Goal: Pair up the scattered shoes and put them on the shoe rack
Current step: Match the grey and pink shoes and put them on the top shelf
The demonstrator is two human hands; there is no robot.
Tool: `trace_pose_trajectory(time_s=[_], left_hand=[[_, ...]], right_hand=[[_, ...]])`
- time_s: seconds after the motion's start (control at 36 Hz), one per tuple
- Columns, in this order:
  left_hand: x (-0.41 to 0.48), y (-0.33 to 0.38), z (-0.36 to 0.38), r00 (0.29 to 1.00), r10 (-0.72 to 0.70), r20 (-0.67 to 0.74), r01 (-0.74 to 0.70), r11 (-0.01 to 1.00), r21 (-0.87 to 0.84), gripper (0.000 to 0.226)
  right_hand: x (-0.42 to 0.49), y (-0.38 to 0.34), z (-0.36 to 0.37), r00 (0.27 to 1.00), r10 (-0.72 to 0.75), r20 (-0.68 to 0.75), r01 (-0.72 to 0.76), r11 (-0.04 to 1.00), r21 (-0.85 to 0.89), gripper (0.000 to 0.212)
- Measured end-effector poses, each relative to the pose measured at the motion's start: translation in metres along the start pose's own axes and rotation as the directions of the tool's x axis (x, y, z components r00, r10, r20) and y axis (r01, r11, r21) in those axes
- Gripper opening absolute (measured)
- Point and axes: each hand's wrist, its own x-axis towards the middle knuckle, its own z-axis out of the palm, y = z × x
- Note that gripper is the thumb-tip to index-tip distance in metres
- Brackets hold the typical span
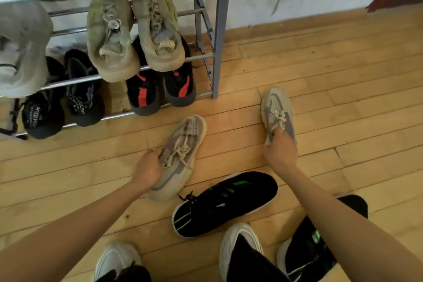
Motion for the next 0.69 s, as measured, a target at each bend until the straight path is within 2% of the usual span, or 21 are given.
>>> trace_pose_trajectory(time_s=[0.08, 0.14, 0.25, 0.31, 0.39, 0.47, 0.53, 0.58, 0.61, 0.67, 0.69], left_hand=[[0.002, -0.014, -0.017, 0.99, 0.113, -0.081, -0.1, 0.984, 0.15, 0.034], [0.005, -0.02, -0.031, 0.976, 0.204, -0.081, -0.177, 0.951, 0.255, 0.043], [0.013, -0.028, -0.055, 0.959, 0.279, -0.049, -0.258, 0.931, 0.257, 0.053], [0.018, -0.034, -0.058, 0.961, 0.265, -0.085, -0.236, 0.938, 0.255, 0.049], [0.019, -0.037, -0.064, 0.955, 0.192, -0.225, -0.162, 0.976, 0.146, 0.028], [0.012, -0.039, -0.061, 0.934, 0.115, -0.339, -0.115, 0.993, 0.019, 0.035], [-0.001, -0.037, -0.05, 0.936, -0.042, -0.35, -0.007, 0.99, -0.138, 0.042], [-0.02, -0.029, -0.036, 0.928, -0.26, -0.266, 0.144, 0.91, -0.388, 0.045], [-0.029, -0.023, -0.029, 0.914, -0.366, -0.174, 0.232, 0.826, -0.514, 0.049], [-0.04, -0.016, -0.016, 0.851, -0.522, 0.051, 0.408, 0.597, -0.691, 0.06], [-0.042, -0.015, -0.01, 0.818, -0.549, 0.17, 0.473, 0.474, -0.743, 0.062]], right_hand=[[-0.001, 0.001, -0.011, 0.997, -0.072, -0.04, 0.073, 0.997, 0.028, 0.024], [-0.005, 0.001, -0.017, 0.989, -0.143, -0.024, 0.144, 0.989, 0.034, 0.03], [-0.026, -0.002, -0.015, 0.938, -0.34, 0.07, 0.332, 0.938, 0.103, 0.037], [-0.037, -0.008, -0.009, 0.874, -0.468, 0.129, 0.456, 0.883, 0.109, 0.038], [-0.051, -0.03, -0.001, 0.739, -0.661, 0.133, 0.652, 0.75, 0.107, 0.039], [-0.058, -0.061, 0.011, 0.63, -0.767, 0.122, 0.758, 0.641, 0.118, 0.036], [-0.06, -0.081, 0.023, 0.565, -0.814, 0.134, 0.807, 0.579, 0.114, 0.037], [-0.059, -0.098, 0.032, 0.545, -0.824, 0.153, 0.817, 0.563, 0.121, 0.041], [-0.059, -0.105, 0.034, 0.562, -0.811, 0.164, 0.801, 0.583, 0.139, 0.041], [-0.056, -0.116, 0.037, 0.604, -0.773, 0.194, 0.755, 0.633, 0.172, 0.036], [-0.056, -0.12, 0.037, 0.608, -0.767, 0.203, 0.746, 0.64, 0.184, 0.035]])
